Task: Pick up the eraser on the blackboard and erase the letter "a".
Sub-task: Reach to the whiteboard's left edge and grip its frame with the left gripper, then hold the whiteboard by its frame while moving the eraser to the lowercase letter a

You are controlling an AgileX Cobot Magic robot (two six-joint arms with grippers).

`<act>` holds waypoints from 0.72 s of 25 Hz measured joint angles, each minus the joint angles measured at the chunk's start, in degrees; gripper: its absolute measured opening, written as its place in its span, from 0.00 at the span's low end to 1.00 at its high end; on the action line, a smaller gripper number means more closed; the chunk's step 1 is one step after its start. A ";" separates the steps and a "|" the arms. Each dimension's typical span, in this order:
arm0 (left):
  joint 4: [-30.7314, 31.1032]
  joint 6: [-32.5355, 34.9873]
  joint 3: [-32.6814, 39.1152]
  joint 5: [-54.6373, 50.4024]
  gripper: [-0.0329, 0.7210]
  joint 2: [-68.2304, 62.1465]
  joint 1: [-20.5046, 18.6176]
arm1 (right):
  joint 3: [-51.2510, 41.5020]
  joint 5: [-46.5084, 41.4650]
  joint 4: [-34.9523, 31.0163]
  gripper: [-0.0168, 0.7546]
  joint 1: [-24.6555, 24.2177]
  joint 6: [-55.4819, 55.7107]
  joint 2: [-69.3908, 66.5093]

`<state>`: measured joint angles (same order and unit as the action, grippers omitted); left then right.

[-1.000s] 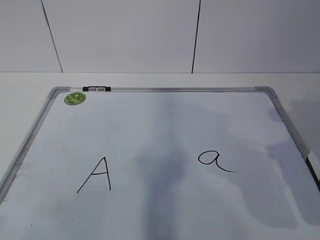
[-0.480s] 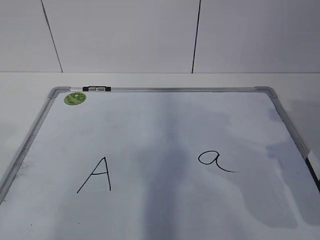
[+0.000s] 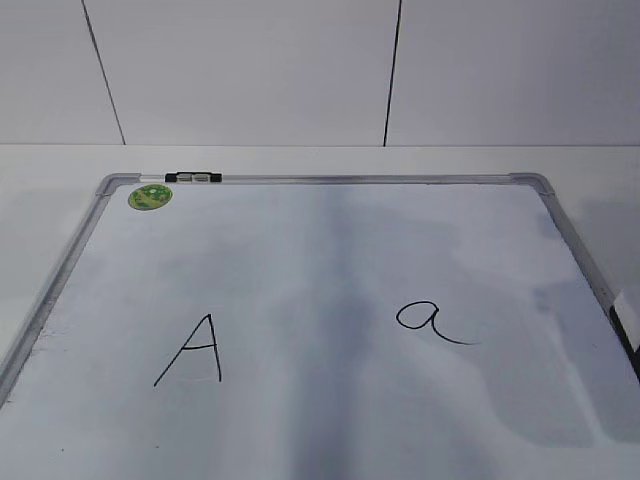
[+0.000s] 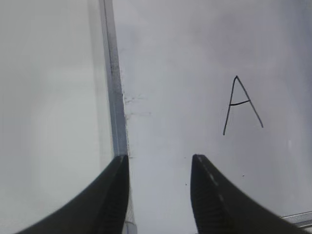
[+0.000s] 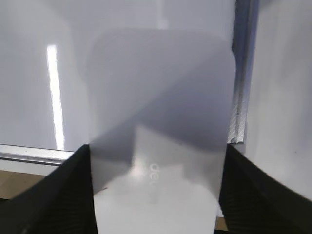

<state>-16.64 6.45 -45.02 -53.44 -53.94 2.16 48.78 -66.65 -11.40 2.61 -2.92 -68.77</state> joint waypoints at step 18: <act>4.46 2.54 -13.12 5.57 0.48 -36.77 0.00 | 0.00 1.48 2.39 0.76 0.00 0.00 0.00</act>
<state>-12.18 8.98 -58.14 -47.87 -90.71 2.16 48.78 -65.17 -9.01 2.61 -2.92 -68.77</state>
